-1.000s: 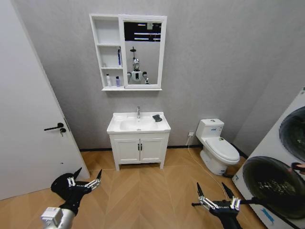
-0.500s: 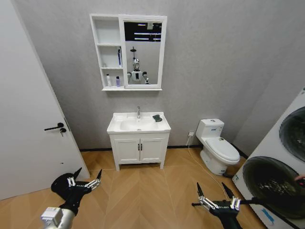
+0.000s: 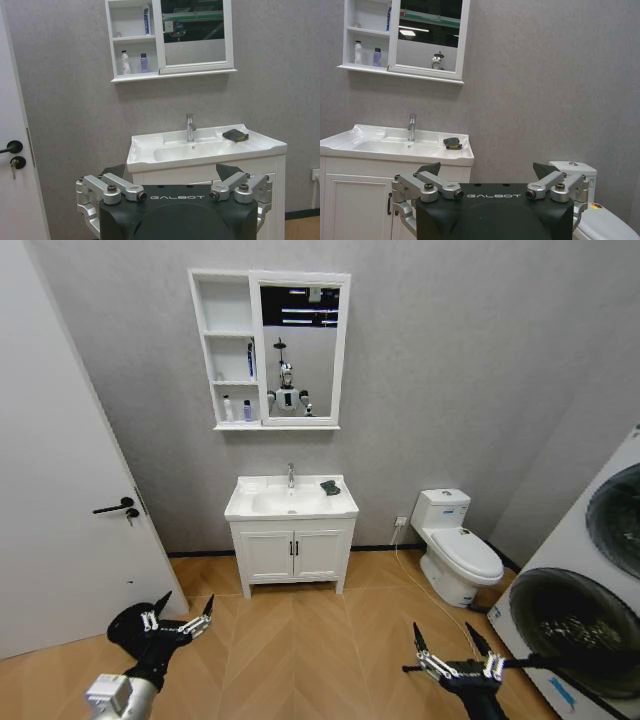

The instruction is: Move facial cleanser and shampoo from washbasin to cabinet, then wipe washbasin with towel.

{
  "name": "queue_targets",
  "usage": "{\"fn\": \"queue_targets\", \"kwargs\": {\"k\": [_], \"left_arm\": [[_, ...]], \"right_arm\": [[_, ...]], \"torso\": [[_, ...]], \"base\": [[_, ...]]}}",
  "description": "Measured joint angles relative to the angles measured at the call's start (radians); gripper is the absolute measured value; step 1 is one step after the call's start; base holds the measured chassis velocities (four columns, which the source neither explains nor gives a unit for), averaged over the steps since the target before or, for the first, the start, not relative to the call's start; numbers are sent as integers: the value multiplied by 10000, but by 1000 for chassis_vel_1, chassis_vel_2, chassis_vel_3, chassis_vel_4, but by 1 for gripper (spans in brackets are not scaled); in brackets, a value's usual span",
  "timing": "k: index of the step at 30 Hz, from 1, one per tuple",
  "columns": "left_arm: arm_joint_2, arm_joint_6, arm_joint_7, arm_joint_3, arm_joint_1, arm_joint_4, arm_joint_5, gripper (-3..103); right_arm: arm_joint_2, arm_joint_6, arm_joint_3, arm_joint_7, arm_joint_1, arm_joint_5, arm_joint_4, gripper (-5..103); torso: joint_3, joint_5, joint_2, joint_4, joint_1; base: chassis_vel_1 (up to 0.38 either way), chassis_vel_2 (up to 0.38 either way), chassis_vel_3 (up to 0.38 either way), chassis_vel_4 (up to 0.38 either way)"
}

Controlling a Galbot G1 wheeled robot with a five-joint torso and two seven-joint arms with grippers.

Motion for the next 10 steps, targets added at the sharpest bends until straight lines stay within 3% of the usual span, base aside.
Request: {"fn": "queue_targets", "kwargs": {"k": [10], "left_arm": [[0, 0, 0, 0, 0, 0, 0, 100]], "right_arm": [[0, 0, 0, 0, 0, 0, 0, 100]], "torso": [[0, 0, 0, 0, 0]], "base": [[0, 0, 0, 0]]}}
